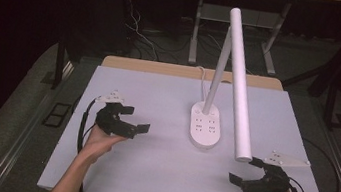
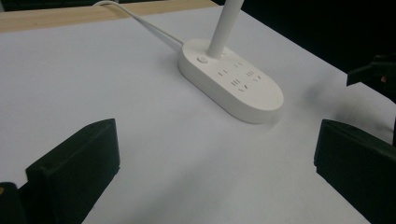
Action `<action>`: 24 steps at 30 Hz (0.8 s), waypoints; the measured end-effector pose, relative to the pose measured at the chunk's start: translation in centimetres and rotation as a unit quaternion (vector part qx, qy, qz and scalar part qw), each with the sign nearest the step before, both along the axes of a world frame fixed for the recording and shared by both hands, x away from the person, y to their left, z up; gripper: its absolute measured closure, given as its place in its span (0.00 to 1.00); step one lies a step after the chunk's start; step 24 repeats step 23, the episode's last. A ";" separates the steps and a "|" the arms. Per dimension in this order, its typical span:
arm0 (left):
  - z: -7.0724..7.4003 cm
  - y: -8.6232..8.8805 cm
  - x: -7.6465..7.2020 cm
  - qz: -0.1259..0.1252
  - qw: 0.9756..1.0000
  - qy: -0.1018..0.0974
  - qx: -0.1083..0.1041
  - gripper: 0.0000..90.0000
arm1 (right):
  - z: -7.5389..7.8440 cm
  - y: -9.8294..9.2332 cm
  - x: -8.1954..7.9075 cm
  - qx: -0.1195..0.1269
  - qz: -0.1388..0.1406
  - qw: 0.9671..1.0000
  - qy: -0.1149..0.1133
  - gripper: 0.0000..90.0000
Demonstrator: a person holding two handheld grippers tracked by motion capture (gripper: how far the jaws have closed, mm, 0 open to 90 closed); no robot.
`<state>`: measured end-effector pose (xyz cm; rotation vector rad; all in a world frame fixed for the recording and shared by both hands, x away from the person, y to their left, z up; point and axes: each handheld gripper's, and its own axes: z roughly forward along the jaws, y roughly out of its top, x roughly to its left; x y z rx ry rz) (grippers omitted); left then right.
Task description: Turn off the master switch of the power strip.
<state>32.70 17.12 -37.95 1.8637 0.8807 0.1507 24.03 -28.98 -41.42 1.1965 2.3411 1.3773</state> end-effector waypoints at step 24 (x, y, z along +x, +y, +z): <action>-3.1 1.5 -6.0 0.018 1.000 -0.001 0.011 0.00 | -0.1 0.2 0.0 0.002 -0.004 1.000 0.005 0.00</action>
